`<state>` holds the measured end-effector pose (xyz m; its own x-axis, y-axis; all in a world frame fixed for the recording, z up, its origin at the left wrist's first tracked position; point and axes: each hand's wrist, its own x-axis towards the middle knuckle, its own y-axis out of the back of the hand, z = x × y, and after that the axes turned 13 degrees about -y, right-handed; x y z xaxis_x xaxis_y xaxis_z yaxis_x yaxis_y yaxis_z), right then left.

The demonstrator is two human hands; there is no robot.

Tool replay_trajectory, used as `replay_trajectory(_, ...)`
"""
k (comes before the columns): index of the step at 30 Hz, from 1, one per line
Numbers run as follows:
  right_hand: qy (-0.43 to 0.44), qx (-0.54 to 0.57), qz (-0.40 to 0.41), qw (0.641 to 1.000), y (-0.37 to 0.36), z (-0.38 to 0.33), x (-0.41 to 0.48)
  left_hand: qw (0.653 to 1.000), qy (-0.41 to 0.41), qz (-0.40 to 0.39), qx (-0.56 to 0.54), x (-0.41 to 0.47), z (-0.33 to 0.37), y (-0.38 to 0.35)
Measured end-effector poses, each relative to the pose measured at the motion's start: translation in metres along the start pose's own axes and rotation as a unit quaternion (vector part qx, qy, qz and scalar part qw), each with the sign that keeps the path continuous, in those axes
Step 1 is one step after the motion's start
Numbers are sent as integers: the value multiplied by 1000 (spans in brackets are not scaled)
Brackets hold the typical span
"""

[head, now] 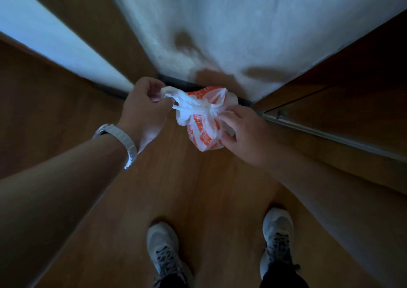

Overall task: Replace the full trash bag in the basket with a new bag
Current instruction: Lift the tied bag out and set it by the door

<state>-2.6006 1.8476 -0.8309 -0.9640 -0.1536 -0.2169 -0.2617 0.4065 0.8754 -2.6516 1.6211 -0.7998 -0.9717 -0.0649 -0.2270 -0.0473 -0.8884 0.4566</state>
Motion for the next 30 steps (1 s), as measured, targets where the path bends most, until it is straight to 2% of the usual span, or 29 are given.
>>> replay_trajectory(7,28,1,16,999,58,-28,-9,984,-87,-67,143,-11,39,36)
replay_trajectory(11,32,-17,36,999,100,-49,-17,949,-182,-132,223,-37,76,53)
replay_trajectory(14,35,-35,38,998,136,-64,-27,922,-204,-173,280,-60,110,68)
replay_trajectory(21,7,-60,38,997,235,-114,-66,885,-262,-173,345,-110,197,119)
replay_trajectory(30,-46,-99,27,994,361,-205,-143,870,-312,-146,353,-181,312,193)
